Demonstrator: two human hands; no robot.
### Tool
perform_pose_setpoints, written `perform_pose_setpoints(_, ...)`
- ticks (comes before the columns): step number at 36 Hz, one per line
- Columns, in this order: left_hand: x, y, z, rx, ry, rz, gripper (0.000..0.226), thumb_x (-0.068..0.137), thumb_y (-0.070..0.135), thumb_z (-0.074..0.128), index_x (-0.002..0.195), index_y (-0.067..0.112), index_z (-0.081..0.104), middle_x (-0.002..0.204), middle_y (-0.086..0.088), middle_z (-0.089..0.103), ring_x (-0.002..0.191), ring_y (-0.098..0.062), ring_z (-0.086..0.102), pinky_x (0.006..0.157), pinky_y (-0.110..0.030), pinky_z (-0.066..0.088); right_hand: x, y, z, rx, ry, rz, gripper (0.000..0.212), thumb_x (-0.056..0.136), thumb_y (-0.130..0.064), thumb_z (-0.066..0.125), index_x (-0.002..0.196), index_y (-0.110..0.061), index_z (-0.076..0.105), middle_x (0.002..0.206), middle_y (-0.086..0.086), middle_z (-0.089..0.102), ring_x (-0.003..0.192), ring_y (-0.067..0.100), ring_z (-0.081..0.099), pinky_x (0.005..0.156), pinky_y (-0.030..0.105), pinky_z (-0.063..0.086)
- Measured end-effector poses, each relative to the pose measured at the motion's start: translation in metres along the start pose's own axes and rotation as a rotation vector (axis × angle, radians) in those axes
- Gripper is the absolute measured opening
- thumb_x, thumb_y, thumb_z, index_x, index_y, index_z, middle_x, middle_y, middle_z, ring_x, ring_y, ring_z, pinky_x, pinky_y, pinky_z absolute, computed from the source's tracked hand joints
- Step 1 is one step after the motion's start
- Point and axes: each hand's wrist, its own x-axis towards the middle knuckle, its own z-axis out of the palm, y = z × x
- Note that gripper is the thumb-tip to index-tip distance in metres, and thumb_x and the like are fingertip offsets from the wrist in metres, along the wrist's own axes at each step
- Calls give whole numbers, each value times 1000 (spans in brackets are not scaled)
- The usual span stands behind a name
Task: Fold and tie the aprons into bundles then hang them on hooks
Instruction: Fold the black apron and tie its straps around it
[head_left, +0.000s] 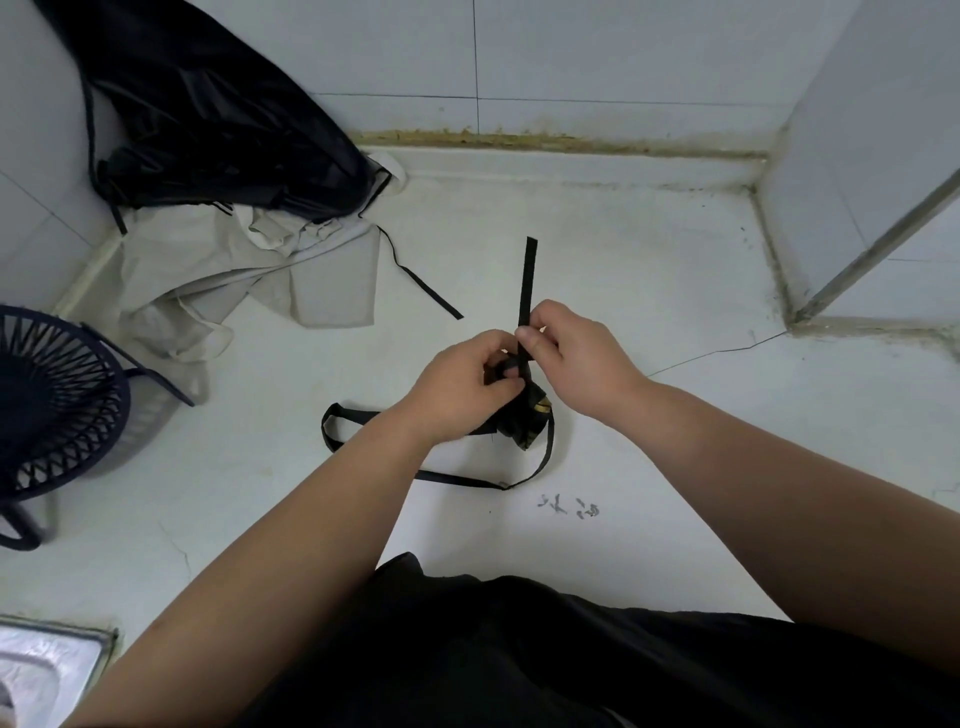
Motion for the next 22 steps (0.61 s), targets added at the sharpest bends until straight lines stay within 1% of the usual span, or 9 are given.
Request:
perform_pose_setpoints(2, 0, -4, 3, -16, 75, 7, 19, 89, 15, 63, 100, 26, 52, 93, 5, 64, 93, -12, 60, 76, -20, 45, -1, 1, 0, 10, -7, 28, 13, 100, -29, 42, 90, -20, 44, 59, -4, 43, 56, 10, 41, 53, 21, 32)
perform_pose_setpoints(4, 0, -5, 6, -30, 128, 28, 18, 87, 13, 65, 93, 26, 53, 92, 7, 65, 91, -9, 61, 73, -14, 43, -2, 2, 0, 3, -6, 54, 16, 100, -31, 41, 92, -18, 47, 56, -3, 42, 54, 11, 40, 54, 29, 33)
perform_pose_setpoints(7, 0, -4, 9, -62, 155, 28, 15, 86, 14, 69, 88, 27, 60, 84, 15, 65, 85, -5, 62, 72, -4, 40, -3, 3, 0, -33, -11, 76, 23, 100, -33, 40, 97, -14, 51, 57, -3, 43, 57, 15, 42, 57, 31, 33)
perform_pose_setpoints(11, 1, -5, 11, -140, 139, 19, 5, 87, 18, 69, 88, 23, 69, 85, 10, 70, 86, -8, 64, 80, -18, 47, -4, 1, -2, -44, -19, 82, 21, 100, -34, 40, 95, -16, 50, 58, -4, 43, 56, 12, 41, 56, 31, 32)
perform_pose_setpoints(13, 1, -5, 10, -159, 140, 19, 9, 91, 18, 64, 83, 19, 69, 74, 14, 67, 74, -7, 60, 72, -20, 46, -4, 1, -3, -31, -32, 99, 21, 100, -35, 40, 92, -18, 51, 59, -5, 44, 58, 12, 42, 57, 30, 33)
perform_pose_setpoints(15, 1, -4, 10, -188, 131, 4, 18, 94, 19, 60, 78, 16, 67, 59, 17, 60, 60, -3, 51, 61, -19, 42, -5, -1, -4, -3, -66, 118, 23, 98, -38, 44, 92, -18, 56, 70, -6, 53, 67, 11, 48, 61, 26, 36)
perform_pose_setpoints(18, 2, -4, 9, -248, 127, -29, 14, 94, 16, 59, 83, 15, 67, 67, 10, 62, 62, -5, 52, 63, -19, 45, -5, -3, -5, 60, -119, 127, 22, 95, -32, 53, 102, -14, 63, 93, -5, 61, 84, 12, 55, 74, 23, 39)
perform_pose_setpoints(20, 2, -4, 8, -244, 124, -28, 12, 94, 16, 59, 84, 15, 66, 70, 5, 63, 62, -4, 51, 63, -18, 45, -6, -4, -5, 127, -128, 141, 21, 94, -27, 56, 105, -12, 65, 93, -2, 63, 76, 11, 57, 75, 25, 44)
perform_pose_setpoints(22, 2, -3, 9, -248, 123, -32, 10, 94, 19, 60, 88, 14, 65, 80, -4, 69, 67, -7, 55, 68, -24, 47, -7, -2, -5, 215, -130, 171, 18, 94, -24, 57, 102, -13, 68, 91, 6, 67, 76, 19, 62, 77, 34, 53)
